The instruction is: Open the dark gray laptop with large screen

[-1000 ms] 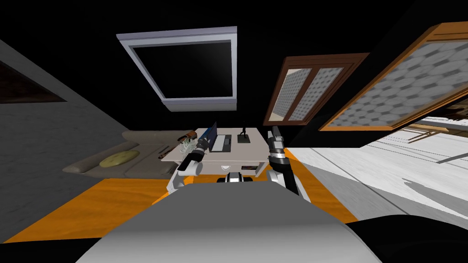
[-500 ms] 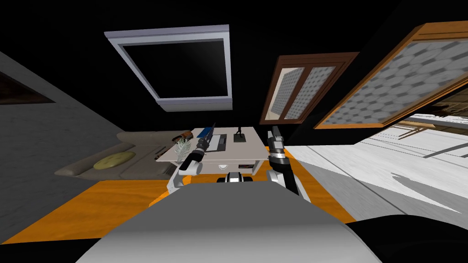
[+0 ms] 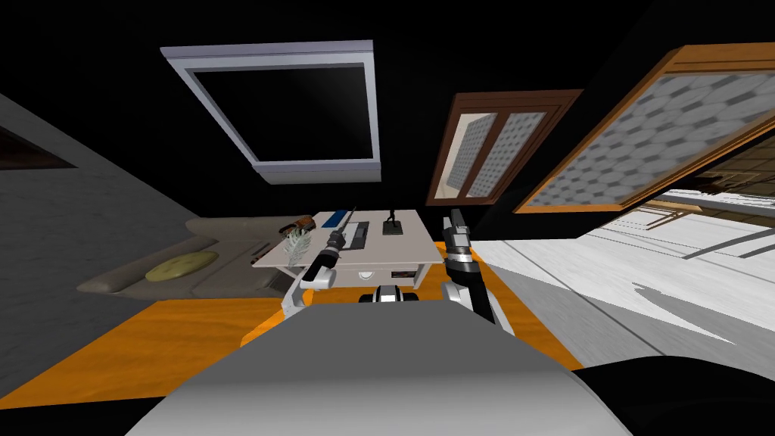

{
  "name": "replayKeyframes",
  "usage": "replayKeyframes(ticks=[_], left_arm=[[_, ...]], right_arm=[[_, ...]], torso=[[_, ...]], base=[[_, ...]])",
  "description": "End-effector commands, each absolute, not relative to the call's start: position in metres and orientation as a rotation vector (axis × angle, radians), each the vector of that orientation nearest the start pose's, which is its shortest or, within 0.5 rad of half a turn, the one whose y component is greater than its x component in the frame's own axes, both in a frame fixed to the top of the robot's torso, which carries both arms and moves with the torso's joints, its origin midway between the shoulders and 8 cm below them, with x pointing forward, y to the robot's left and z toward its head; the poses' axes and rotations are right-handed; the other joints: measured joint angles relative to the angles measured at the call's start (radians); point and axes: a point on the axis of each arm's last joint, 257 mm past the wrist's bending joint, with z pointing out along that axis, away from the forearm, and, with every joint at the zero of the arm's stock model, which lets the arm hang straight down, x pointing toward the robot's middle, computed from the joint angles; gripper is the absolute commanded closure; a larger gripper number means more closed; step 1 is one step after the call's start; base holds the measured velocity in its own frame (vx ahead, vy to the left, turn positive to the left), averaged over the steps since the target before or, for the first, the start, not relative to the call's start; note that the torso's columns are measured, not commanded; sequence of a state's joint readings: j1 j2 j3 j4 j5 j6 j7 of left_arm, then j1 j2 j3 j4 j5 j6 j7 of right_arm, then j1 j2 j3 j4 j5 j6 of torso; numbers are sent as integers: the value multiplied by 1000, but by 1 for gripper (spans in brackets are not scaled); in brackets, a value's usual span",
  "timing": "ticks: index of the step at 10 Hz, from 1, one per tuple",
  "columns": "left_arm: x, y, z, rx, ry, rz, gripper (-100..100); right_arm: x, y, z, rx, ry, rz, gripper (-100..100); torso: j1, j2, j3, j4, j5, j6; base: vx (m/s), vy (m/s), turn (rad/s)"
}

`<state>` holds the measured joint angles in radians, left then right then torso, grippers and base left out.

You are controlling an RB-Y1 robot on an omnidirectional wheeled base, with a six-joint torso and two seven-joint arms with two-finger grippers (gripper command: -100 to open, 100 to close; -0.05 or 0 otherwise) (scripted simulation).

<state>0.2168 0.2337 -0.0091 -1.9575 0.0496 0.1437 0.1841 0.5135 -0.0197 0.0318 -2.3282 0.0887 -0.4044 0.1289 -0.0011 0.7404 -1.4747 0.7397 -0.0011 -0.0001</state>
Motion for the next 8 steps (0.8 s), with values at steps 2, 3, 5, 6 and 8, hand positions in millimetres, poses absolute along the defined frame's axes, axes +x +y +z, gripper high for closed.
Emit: replayKeyframes(ticks=[2, 3, 5, 6, 8], left_arm=[[493, 294, -184, -1069, 1249, -1106, 100], [495, 296, -189, -1037, 1267, -1074, 100], [495, 297, -193, -1034, 1277, -1061, 100], [497, 299, -201, -997, 1294, -1025, 100], [492, 300, -182, -1019, 1287, -1039, -100]], right_arm=[[352, -260, 22, 586, 749, 1137, 0], [352, -260, 22, 586, 749, 1137, 0], [352, -260, 22, 586, 749, 1137, 0], [352, -260, 22, 586, 749, 1137, 0], [352, -260, 22, 586, 749, 1137, 0]], torso=[[0, -1, -1, 0, 0, 0], [0, -1, -1, 0, 0, 0], [0, 0, 0, 0, 0, 0], [2, -1, 0, 0, 0, 0], [2, -2, -1, -1, 1, 0]], base=[[-16, -82, -25], [-31, -93, -21], [-19, -68, -11], [-1, -32, 25], [13, -13, -2]])
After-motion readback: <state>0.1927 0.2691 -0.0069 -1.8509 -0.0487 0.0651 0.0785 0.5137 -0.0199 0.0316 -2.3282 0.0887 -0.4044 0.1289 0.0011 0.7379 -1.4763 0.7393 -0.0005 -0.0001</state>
